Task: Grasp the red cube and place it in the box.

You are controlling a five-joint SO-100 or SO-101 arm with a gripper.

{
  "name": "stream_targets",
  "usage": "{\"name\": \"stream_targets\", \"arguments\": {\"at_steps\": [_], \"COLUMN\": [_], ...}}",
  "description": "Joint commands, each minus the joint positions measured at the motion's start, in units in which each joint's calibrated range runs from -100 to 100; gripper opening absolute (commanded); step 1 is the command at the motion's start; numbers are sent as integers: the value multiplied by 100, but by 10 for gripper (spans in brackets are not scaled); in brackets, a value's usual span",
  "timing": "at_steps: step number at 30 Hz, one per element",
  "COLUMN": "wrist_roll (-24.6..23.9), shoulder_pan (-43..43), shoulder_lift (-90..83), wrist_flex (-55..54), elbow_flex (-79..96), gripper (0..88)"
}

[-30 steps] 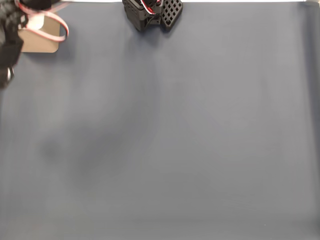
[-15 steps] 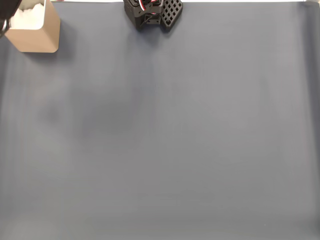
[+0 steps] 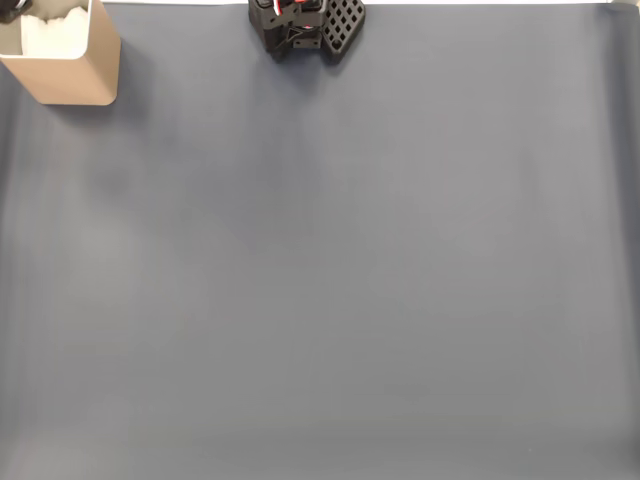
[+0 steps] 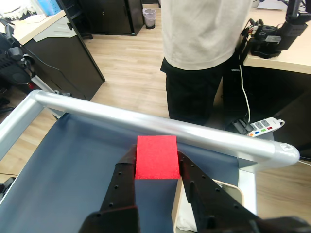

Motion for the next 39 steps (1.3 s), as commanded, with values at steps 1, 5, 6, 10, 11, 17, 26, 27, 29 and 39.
{"name": "stream_targets", "arguments": {"at_steps": [1,5,6,10,11,17,26,27,29,39], "wrist_roll": [54,44,39,20,15,0,-15,-15,-15,-29], "shoulder_pan": [205,354,390,532,574,794,1043,1064,1107,1213], "shoulder_lift": [-553,-891,-977,-1306,-1393,-1922,-2468,-2520,-2615,-3161], "wrist_flex": [-248,-380,-396,-421,-462,-609,-724,-748,-765,-855], "elbow_flex": [273,729,830,1240,1350,2016,2700,2764,2901,3512], "gripper": [38,38,38,38,37,32,32,32,32,31]}}
